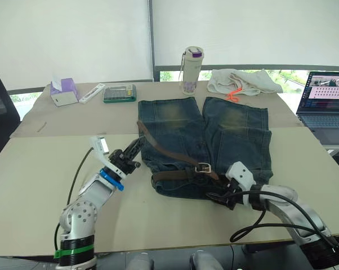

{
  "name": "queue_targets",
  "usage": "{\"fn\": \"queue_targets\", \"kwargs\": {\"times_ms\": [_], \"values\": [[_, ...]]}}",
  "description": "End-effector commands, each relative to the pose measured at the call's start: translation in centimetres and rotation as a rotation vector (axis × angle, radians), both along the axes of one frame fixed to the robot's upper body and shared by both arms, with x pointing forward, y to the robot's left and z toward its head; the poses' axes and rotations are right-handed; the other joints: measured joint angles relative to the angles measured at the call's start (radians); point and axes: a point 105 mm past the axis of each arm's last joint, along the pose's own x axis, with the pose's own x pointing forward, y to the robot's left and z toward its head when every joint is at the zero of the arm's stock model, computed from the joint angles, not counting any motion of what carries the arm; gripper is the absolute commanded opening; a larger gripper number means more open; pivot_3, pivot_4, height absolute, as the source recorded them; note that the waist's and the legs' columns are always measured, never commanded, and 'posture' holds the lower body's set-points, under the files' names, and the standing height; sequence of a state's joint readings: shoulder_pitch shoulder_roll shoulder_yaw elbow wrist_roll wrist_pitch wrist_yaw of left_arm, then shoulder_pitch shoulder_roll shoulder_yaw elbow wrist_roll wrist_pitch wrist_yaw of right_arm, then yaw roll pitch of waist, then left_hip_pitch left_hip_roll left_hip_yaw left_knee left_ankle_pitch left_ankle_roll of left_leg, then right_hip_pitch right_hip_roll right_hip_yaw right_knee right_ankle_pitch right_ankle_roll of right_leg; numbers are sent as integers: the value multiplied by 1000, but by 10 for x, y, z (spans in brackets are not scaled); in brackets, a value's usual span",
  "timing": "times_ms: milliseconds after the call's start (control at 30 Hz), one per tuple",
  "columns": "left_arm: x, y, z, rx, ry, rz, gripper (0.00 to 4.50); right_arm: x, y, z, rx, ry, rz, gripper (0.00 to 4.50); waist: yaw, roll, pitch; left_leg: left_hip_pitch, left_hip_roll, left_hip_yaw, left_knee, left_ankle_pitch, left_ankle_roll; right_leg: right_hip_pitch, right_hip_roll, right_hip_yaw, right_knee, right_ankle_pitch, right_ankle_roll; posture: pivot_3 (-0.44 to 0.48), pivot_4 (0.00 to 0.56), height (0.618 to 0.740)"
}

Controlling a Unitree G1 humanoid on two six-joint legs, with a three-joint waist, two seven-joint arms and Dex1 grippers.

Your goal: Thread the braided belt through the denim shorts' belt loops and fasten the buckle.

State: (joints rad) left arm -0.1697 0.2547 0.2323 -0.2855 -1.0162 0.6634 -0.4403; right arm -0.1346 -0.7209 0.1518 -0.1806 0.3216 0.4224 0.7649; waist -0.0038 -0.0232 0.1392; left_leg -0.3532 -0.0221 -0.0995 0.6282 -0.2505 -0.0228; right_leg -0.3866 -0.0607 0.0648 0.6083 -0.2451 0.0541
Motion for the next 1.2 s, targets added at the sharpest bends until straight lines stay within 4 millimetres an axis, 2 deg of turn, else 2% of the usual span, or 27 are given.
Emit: {"fn": "queue_targets", "kwargs": {"times_ms": [33,167,200,233,267,300,400,467,567,600,800,1100,1200], "values": [[-13,-13,2,109,-51,-104,0,2,-3,24,105,-24,-12,4466,1,0,0,0,0,0,0,0,0,0,0,0,0,0,0,0,150,740],[-13,-13,0,106,-48,-93,0,2,-2,63,258,-69,19,4466,0,1,1,0,0,0,0,0,0,0,0,0,0,0,0,0,150,740],[-14,-16,-1,111,-49,-99,0,2,-1,71,290,-74,28,3951,-1,1,1,0,1,0,0,0,0,-1,0,0,0,0,0,0,150,740],[-15,-18,-2,111,-47,-105,0,1,0,76,310,-79,35,3621,-2,1,1,0,1,0,0,0,0,-1,0,0,0,0,0,0,150,740],[-15,-20,-4,111,-45,-109,0,2,1,81,327,-85,39,3530,-4,1,1,0,1,0,-1,0,0,-1,0,0,0,0,0,0,150,740],[-16,-21,-5,114,-44,-112,0,2,4,85,338,-91,47,2965,-6,1,1,0,1,0,-1,0,0,-1,1,0,0,0,0,0,150,740],[-16,-22,-8,125,-46,-120,0,4,13,93,344,-114,64,1930,-9,1,1,0,1,0,-1,0,0,-1,1,0,0,0,-1,0,150,740],[-15,-22,-9,123,-49,-115,0,6,19,91,318,-122,80,1274,-8,1,1,0,1,0,-1,0,0,-1,1,0,1,0,-1,0,150,740],[-13,-21,-10,128,-53,-107,0,10,20,75,228,-122,82,191,-7,1,0,0,1,0,-1,0,0,-1,1,0,0,0,-1,0,150,740],[-13,-21,-11,129,-55,-105,0,11,19,68,197,-119,80,32,-5,1,1,0,1,0,-1,0,0,-1,1,0,0,0,-1,0,150,740],[-12,-25,-11,127,-68,-104,0,15,7,40,66,-86,60,32,-5,1,1,0,0,1,0,0,0,-1,0,0,0,3,-6,0,150,740],[-12,-31,-13,150,-78,-122,0,17,9,25,-23,-96,94,32,-9,1,0,0,1,1,-1,0,0,-1,1,0,1,2,-5,0,150,740],[-12,-31,-14,148,-77,-121,0,16,9,26,-16,-103,95,32,-8,1,0,0,1,1,-1,0,0,-1,1,0,1,2,-5,0,150,740]]}}
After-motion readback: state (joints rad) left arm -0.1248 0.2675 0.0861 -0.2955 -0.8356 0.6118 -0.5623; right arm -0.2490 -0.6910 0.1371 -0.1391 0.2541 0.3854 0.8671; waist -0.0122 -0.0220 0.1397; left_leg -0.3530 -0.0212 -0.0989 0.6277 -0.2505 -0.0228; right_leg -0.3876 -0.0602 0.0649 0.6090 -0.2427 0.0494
